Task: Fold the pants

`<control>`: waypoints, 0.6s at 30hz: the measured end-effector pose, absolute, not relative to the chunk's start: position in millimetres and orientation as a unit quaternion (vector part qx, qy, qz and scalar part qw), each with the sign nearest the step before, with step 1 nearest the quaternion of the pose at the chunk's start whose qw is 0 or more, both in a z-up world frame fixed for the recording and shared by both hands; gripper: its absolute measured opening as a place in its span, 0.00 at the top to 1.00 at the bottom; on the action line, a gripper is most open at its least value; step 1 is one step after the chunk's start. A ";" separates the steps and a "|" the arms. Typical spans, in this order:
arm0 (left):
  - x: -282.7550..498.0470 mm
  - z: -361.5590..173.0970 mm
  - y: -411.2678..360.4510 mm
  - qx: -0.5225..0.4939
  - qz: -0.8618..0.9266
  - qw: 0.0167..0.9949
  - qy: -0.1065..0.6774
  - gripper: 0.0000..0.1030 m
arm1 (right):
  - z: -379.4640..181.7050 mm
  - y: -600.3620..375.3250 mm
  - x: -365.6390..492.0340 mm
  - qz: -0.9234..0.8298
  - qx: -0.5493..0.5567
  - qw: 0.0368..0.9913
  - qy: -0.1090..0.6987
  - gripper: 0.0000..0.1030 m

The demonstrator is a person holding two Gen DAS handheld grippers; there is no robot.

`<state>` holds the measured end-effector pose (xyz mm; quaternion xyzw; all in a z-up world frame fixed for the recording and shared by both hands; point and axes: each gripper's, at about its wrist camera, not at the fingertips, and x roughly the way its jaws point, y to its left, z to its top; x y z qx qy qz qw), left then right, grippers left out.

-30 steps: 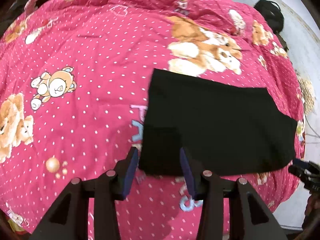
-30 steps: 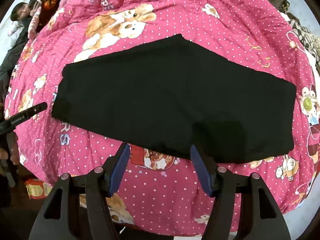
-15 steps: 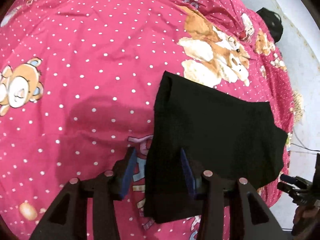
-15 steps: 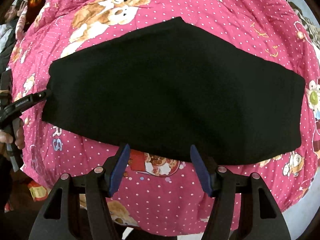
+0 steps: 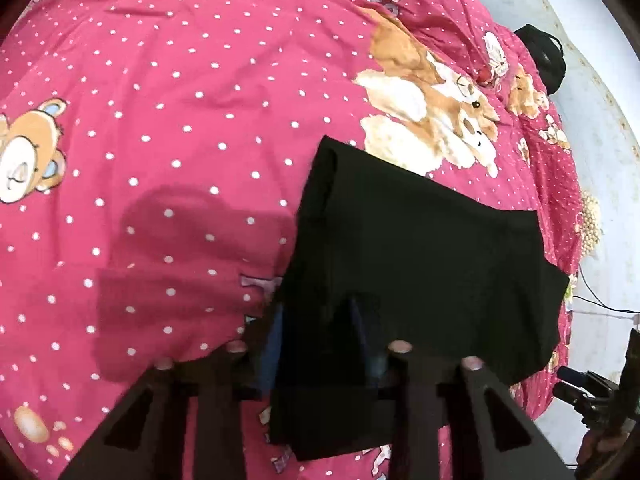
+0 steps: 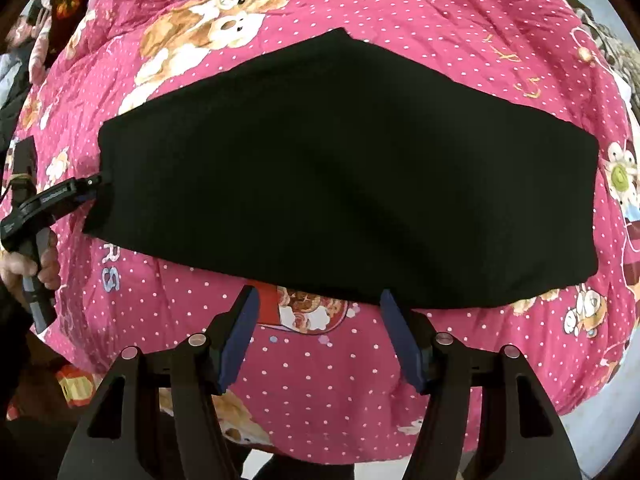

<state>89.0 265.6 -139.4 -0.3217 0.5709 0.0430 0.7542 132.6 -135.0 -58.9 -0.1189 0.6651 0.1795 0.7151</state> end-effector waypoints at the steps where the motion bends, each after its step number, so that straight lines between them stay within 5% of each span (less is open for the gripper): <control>1: 88.8 -137.7 264.4 -0.317 0.045 0.753 0.575 0.88 | -56.7 -137.5 131.8 0.180 -0.117 0.718 0.662 0.39; 2: 87.9 -134.6 263.3 -0.312 0.046 0.753 0.578 0.96 | -55.0 -138.9 131.3 0.181 -0.114 0.720 0.660 0.39; 18: 121.6 -20.9 171.7 -0.276 0.007 0.802 0.530 0.96 | -40.4 -193.5 139.4 0.209 -0.067 0.745 0.629 0.39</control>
